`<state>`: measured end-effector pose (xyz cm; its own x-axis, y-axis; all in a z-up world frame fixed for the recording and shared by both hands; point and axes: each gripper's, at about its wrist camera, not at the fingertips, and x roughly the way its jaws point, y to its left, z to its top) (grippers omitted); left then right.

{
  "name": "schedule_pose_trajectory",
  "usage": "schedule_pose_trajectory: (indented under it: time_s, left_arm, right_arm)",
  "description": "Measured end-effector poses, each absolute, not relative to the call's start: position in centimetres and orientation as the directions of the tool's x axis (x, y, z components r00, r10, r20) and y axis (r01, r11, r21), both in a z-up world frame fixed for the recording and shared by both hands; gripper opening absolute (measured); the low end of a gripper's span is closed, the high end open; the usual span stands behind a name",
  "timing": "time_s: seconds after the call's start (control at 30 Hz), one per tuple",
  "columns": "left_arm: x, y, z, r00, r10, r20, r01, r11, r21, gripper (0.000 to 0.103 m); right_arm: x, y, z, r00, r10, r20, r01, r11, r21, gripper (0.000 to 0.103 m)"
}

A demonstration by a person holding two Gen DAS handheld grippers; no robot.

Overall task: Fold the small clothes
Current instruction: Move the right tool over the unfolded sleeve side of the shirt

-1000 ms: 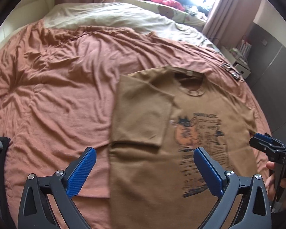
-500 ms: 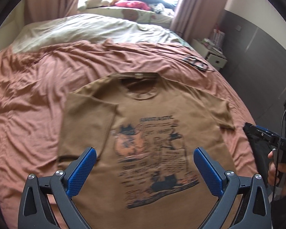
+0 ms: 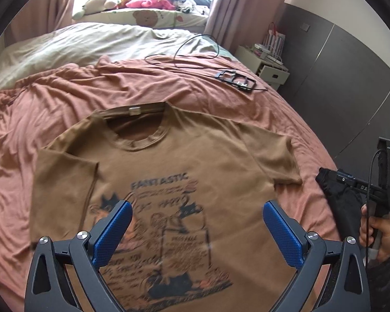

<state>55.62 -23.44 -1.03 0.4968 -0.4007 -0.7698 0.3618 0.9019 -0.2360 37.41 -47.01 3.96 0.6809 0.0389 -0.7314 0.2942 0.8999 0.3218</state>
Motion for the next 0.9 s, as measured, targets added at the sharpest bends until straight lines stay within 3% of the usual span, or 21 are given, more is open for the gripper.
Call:
schedule_pose_trajectory:
  time_s: [0.07, 0.23, 0.53, 0.67, 0.73, 0.9]
  left_arm:
    - [56.5, -24.7, -1.6, 0.491, -0.403, -0.772, 0.37, 0.899, -0.233, 0.099]
    - [58.7, -27.9, -3.7, 0.455, -0.406, -0.793, 0.398, 0.889, -0.227, 0.09]
    - [61.8, -31.5, -7.9, 0.411, -0.422, -0.808, 0.418, 0.875, -0.245, 0.083]
    - [63.4, -32.8, -9.6, 0.408, -0.401, -0.82, 0.415, 0.882, -0.225, 0.078]
    - [64.2, -33.2, -10.5, 0.402, -0.397, -0.825, 0.408, 0.885, -0.227, 0.071]
    - [65.4, -34.7, -12.3, 0.393, -0.377, -0.839, 0.414, 0.887, -0.205, 0.068]
  right_arm:
    - [37.9, -48.4, 3.2, 0.679, 0.038, -0.733, 0.315, 0.887, 0.338, 0.053]
    - [40.1, -50.9, 1.1, 0.669, 0.039, -0.742, 0.348, 0.866, 0.359, 0.052]
    - [46.6, -52.2, -1.9, 0.632, 0.033, -0.775, 0.356, 0.875, 0.327, 0.053]
    - [49.2, -52.4, -2.9, 0.616, 0.001, -0.788, 0.37, 0.883, 0.29, 0.067]
    - [50.5, -52.3, -3.5, 0.604, -0.01, -0.797, 0.373, 0.887, 0.272, 0.067]
    - [53.1, -52.1, -5.7, 0.556, -0.041, -0.83, 0.376, 0.903, 0.208, 0.067]
